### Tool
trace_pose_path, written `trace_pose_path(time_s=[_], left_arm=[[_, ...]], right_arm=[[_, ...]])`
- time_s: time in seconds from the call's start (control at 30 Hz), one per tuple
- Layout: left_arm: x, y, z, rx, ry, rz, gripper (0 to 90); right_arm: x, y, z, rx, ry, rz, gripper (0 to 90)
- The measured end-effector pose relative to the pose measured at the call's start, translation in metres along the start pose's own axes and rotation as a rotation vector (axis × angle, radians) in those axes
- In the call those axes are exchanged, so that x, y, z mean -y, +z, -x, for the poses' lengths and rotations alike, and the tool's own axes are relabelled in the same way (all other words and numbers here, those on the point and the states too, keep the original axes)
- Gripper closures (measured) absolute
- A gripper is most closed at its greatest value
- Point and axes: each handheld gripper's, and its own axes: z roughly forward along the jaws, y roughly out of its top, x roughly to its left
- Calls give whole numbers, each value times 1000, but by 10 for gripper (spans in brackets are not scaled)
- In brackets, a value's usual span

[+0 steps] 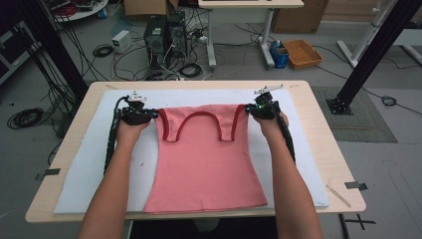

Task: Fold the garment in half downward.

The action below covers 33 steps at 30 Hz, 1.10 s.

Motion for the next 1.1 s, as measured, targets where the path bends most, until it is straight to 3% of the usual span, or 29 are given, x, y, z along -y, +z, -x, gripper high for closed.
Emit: trace_pose_path(time_s=[0.27, 0.6, 0.7, 1.1], left_arm=[[8, -1, 5, 33, -17, 15, 827], [15, -11, 8, 61, -32, 50, 827], [18, -16, 10, 73, -38, 70, 827], [29, -41, 21, 128, -13, 133, 827]], right_arm=[[9, -3, -3, -21, -5, 6, 838], [8, -13, -11, -49, -39, 8, 837], [12, -19, -13, -57, -45, 41, 837], [33, -41, -17, -105, -67, 85, 837]])
